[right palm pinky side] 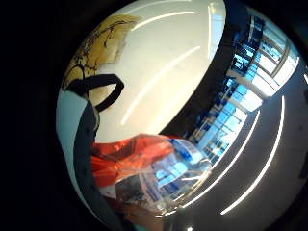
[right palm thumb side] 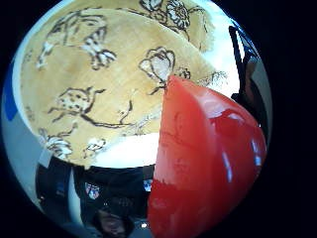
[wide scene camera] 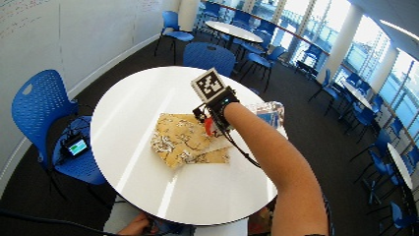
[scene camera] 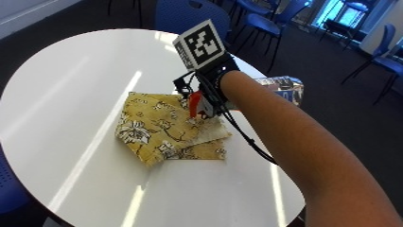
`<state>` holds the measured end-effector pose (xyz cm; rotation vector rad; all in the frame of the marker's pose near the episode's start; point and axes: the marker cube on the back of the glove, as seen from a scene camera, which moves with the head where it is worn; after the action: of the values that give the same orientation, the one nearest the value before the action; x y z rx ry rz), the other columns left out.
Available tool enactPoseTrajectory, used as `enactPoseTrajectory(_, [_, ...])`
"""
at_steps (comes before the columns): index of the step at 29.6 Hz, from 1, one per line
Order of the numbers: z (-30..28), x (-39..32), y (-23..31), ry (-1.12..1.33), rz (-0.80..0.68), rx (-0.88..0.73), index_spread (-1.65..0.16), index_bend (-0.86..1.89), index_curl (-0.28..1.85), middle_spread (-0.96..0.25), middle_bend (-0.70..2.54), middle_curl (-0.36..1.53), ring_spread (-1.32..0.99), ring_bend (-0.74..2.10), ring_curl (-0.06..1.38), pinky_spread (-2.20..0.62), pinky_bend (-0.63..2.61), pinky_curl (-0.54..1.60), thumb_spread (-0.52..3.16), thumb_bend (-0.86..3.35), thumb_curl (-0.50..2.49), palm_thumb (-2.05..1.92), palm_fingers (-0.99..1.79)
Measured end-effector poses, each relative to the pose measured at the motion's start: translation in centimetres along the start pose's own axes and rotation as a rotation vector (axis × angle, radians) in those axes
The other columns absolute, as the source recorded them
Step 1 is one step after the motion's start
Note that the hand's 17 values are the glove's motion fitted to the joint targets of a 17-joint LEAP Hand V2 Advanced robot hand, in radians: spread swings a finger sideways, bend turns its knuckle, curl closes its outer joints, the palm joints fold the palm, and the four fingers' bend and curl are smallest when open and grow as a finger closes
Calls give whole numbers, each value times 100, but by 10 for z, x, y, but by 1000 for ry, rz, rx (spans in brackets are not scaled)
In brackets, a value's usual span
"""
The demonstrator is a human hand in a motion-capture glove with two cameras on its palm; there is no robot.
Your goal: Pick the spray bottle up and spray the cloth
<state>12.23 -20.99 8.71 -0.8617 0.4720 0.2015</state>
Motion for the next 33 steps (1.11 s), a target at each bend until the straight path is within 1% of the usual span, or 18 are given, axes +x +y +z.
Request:
enactPoseTrajectory(5, [-20, -8, 16, -151, -96, 62, -29, 19, 59, -21, 51, 51, -20, 61, 46, -22, 54, 58, 35, -3, 81, 102, 128])
enactPoseTrajectory(8, [-35, -12, 24, -231, -150, 137, -29, 19, 60, -22, 51, 51, -21, 61, 46, -22, 54, 58, 35, -3, 81, 102, 128])
enactPoseTrajectory(13, [-54, -10, 23, -307, -185, 246, -29, 19, 60, -22, 52, 51, -21, 60, 46, -23, 53, 58, 35, -3, 81, 101, 127])
enactPoseTrajectory(19, [-79, -10, 29, -472, -263, 412, -29, 19, 60, -23, 52, 51, -22, 59, 46, -23, 48, 56, 35, -3, 81, 100, 126])
enactPoseTrajectory(27, [-110, -12, 38, -769, -375, 641, -29, 19, 61, -23, 53, 51, -23, 61, 46, -26, 36, 51, 36, -3, 81, 99, 126])
enactPoseTrajectory(33, [-117, -20, 39, -1025, -464, 786, -29, 18, 61, -23, 53, 51, -22, 61, 46, -26, 30, 47, 38, -3, 81, 100, 125])
